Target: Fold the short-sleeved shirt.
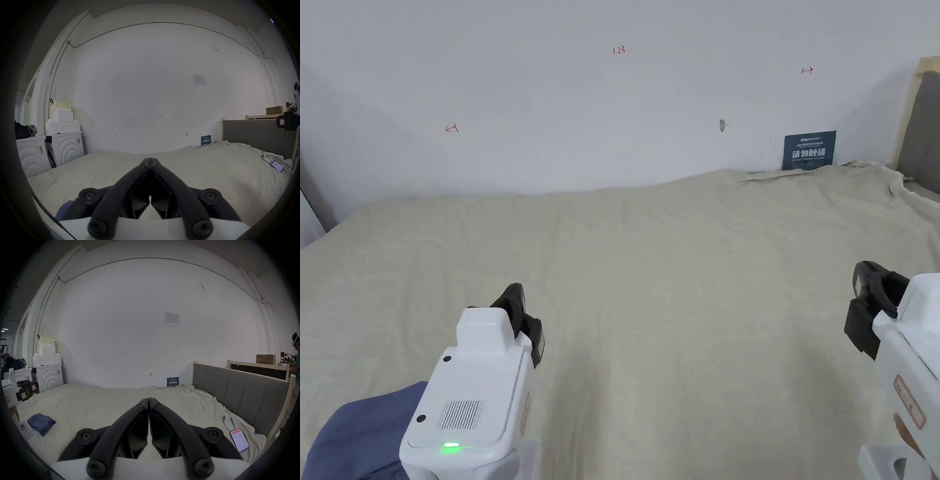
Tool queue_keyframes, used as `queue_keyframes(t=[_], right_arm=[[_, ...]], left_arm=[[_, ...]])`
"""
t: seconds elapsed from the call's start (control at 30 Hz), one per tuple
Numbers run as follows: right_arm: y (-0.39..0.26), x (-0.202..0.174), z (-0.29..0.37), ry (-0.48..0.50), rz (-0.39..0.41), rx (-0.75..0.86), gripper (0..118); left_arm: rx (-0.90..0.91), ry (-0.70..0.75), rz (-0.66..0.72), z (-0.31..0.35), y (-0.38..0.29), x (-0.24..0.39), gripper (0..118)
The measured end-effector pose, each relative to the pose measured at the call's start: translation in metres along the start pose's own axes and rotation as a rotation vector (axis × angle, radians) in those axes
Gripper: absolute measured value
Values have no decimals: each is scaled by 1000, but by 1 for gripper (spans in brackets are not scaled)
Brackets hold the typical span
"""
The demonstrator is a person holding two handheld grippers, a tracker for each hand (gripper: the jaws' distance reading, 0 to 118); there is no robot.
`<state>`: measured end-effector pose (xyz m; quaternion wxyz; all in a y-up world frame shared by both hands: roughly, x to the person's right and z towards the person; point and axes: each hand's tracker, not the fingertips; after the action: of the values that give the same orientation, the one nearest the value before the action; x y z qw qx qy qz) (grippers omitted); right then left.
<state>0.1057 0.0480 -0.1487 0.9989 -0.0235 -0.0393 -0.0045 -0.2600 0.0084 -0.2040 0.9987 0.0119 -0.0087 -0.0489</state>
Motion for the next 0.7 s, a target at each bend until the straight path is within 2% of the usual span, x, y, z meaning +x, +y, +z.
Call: queue_keyframes(t=[0.7], right_arm=[[-2,2,-1,13,26,4,0]], left_arm=[[11,0,-2,0,3,2,0]])
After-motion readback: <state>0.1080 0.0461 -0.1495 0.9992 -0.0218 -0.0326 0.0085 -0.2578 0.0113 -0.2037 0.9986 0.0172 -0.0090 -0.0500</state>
